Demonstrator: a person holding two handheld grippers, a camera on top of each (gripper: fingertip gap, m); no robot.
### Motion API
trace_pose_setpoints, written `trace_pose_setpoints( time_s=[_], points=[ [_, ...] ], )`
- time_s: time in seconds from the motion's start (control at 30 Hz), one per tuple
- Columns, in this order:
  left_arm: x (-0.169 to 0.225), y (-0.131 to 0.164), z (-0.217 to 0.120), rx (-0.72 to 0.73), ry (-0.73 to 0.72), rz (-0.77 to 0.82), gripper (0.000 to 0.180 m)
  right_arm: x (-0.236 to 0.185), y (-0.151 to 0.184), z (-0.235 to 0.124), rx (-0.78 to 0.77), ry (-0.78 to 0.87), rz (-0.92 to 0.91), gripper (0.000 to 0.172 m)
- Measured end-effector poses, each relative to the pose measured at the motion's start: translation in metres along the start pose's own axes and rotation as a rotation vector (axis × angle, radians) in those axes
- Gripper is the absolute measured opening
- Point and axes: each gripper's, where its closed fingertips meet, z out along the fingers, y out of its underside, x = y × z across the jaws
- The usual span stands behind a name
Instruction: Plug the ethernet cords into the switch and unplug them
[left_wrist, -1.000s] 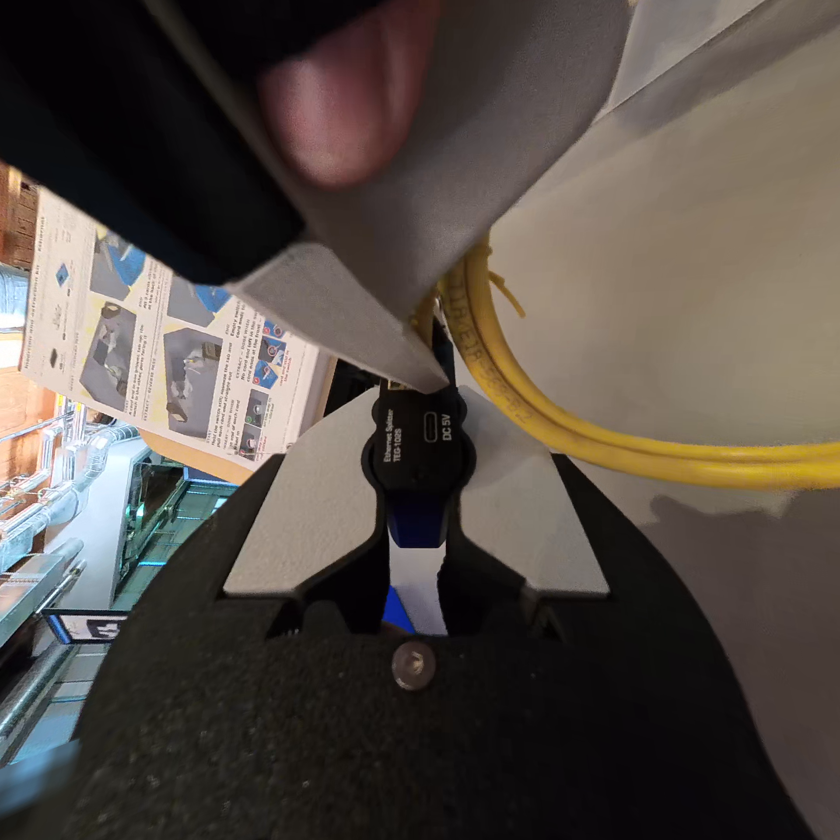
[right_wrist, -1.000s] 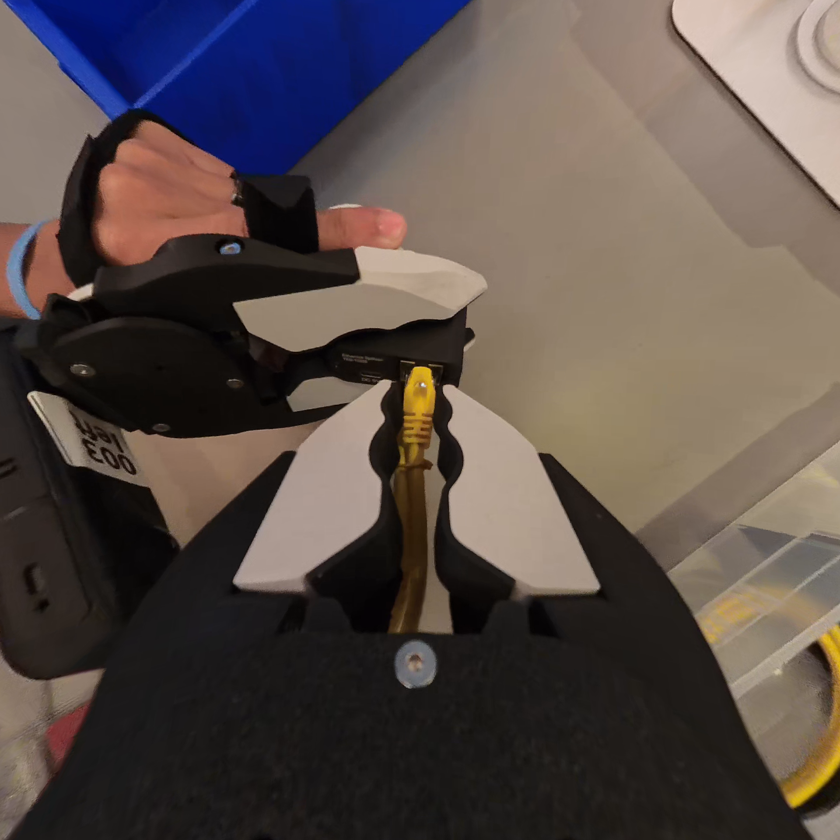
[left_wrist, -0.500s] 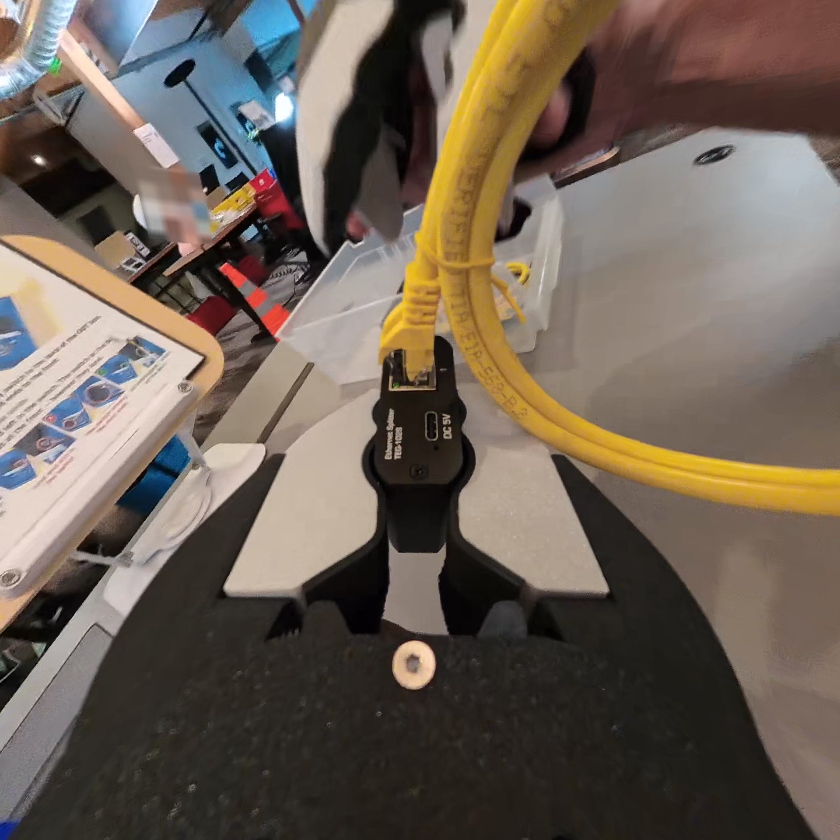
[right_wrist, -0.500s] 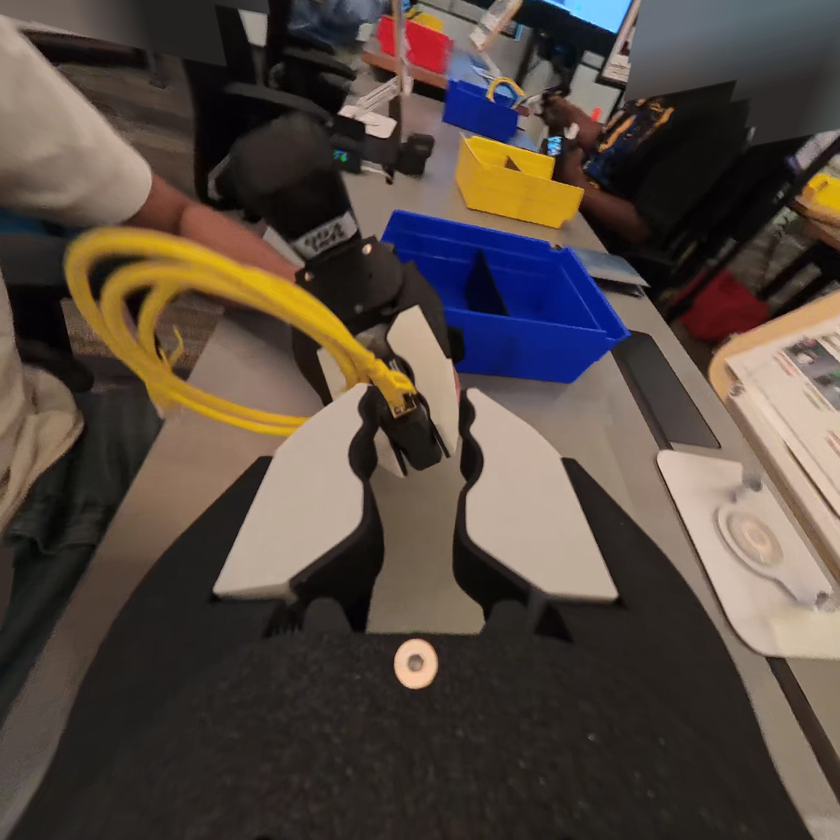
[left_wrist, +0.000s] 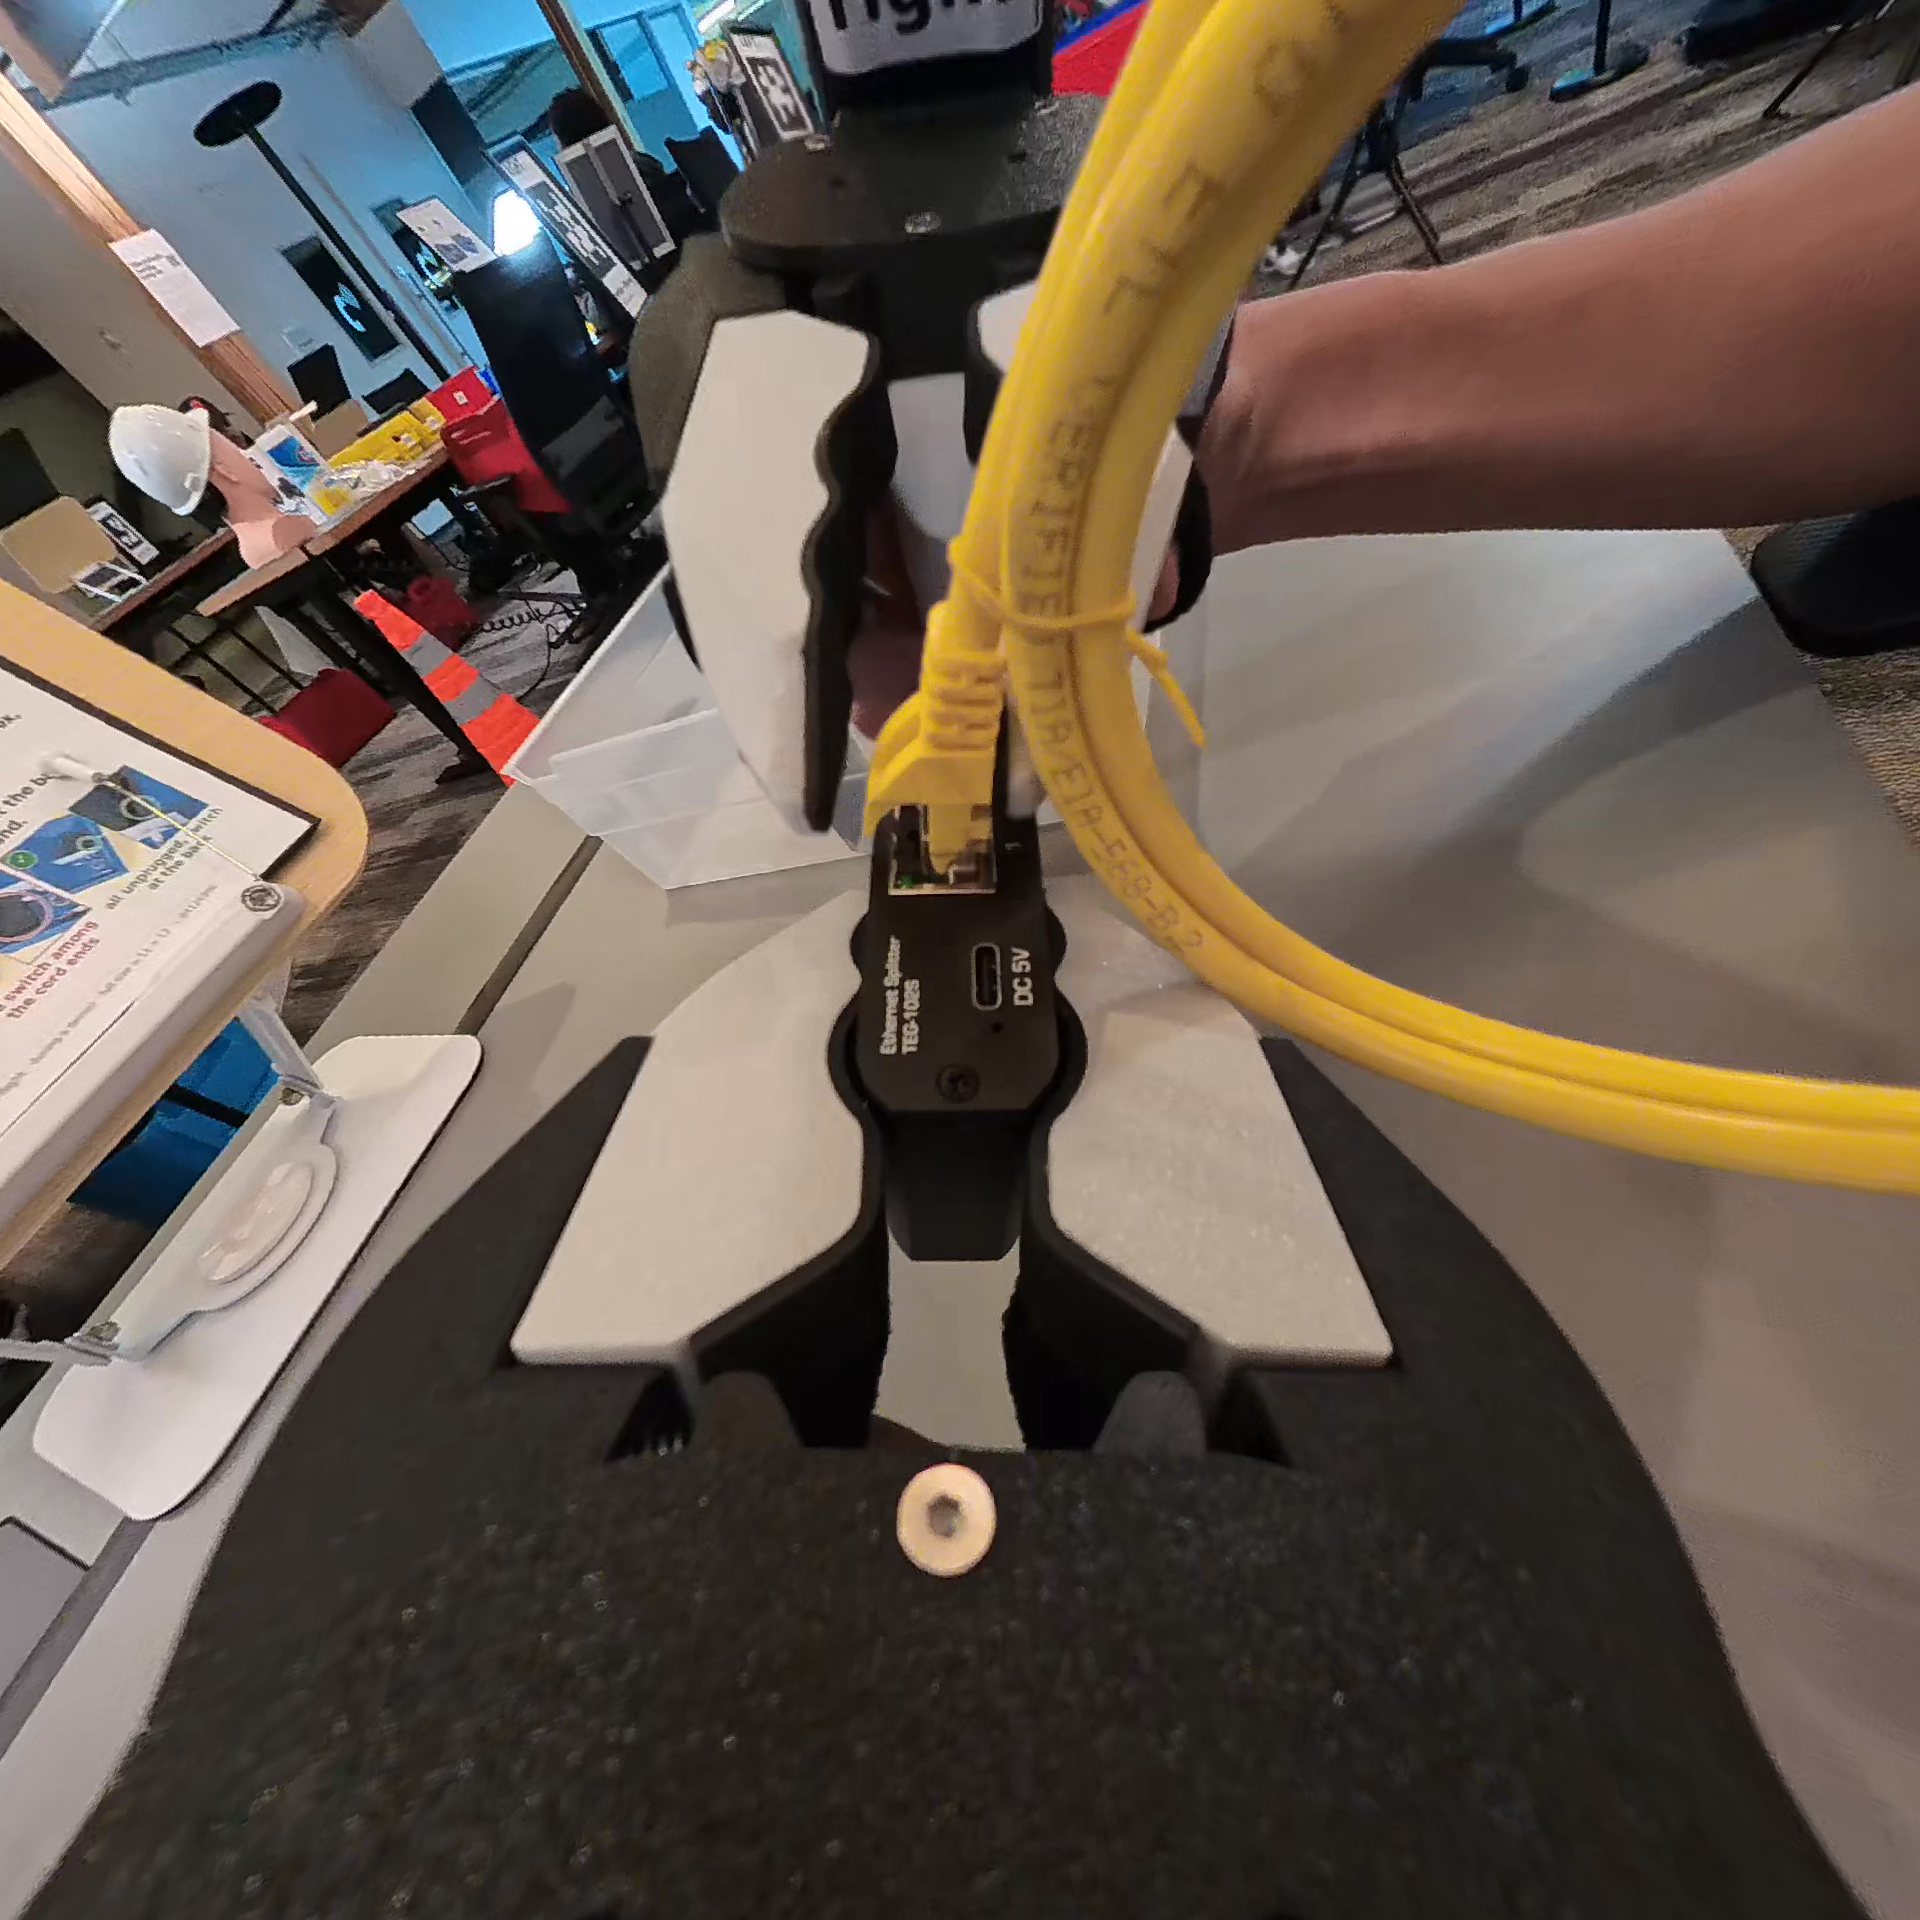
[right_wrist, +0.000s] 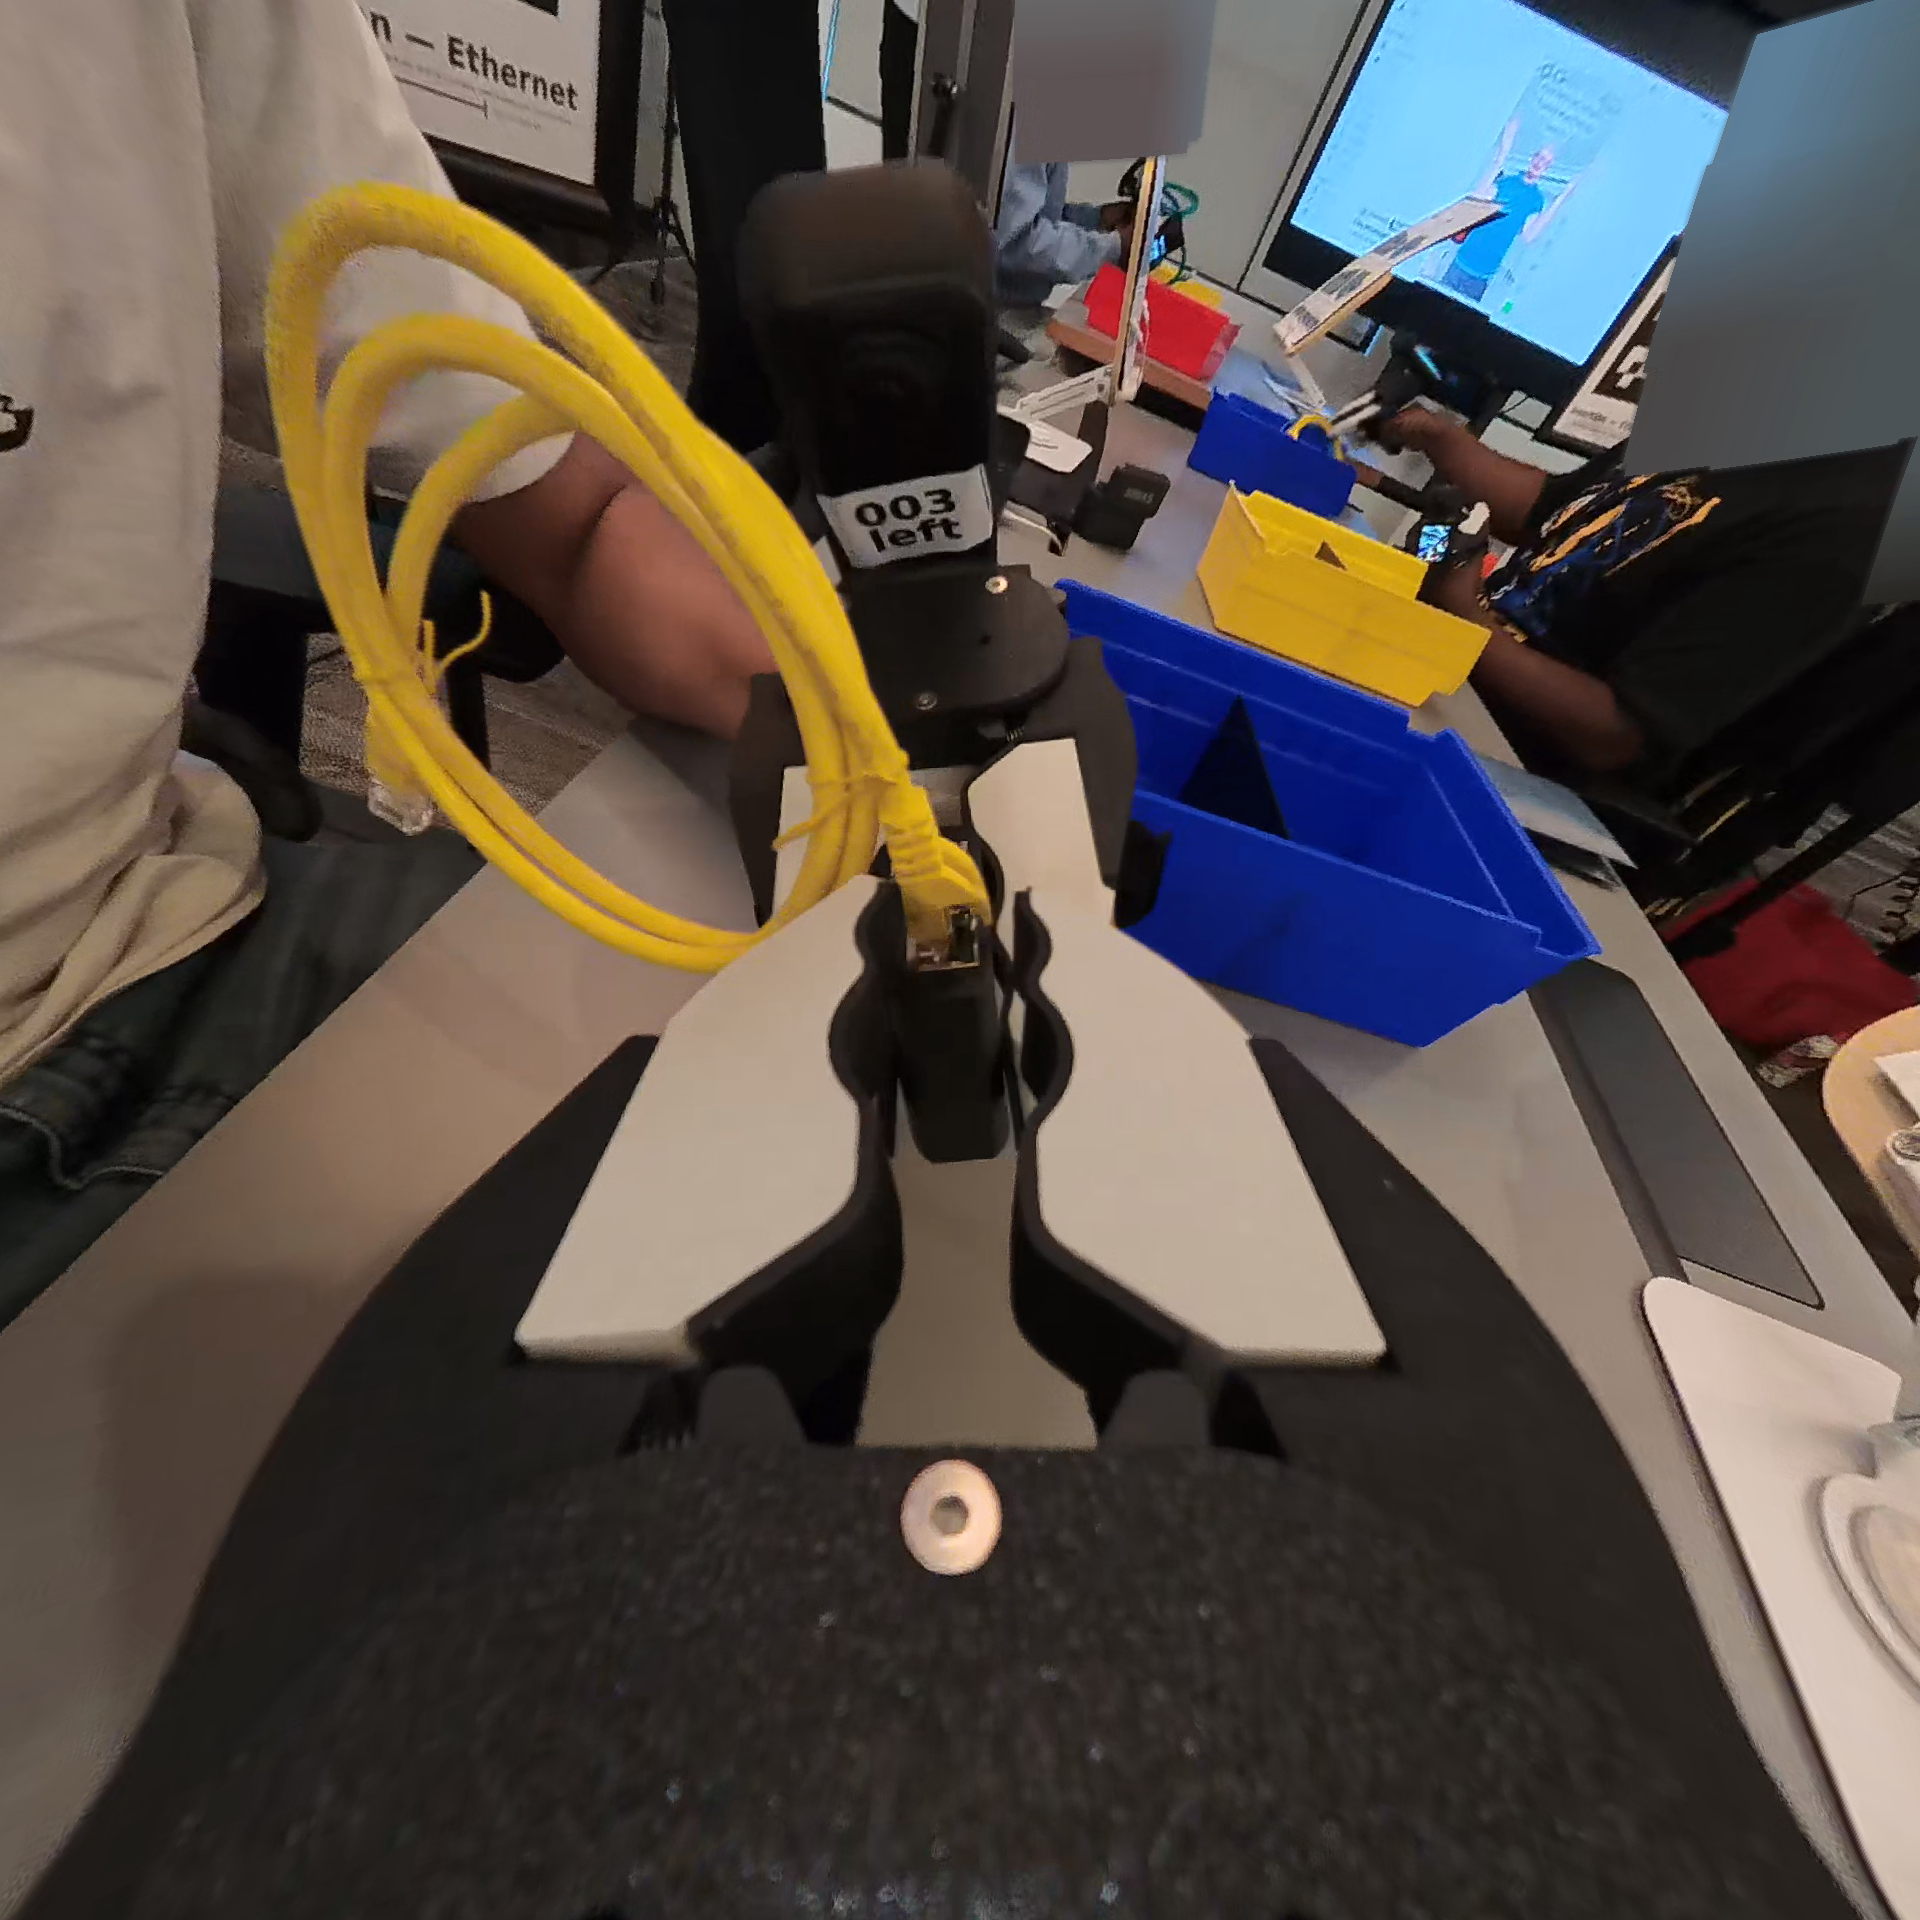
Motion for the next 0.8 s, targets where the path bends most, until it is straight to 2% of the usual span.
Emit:
trace_pose_setpoints(
  time_s=[0.43, 0.8],
  points=[
    [0.001, -0.002, -0.001, 0.022, 0.034, -0.072, 0.025, 0.000, 0.000, 0.006, 0.093, 0.003, 0.015, 0.014],
    [0.003, -0.008, -0.004, 0.055, 0.085, -0.148, 0.025, -0.002, -0.003, 0.007, 0.098, -0.039, 0.065, 0.012]
  ],
)
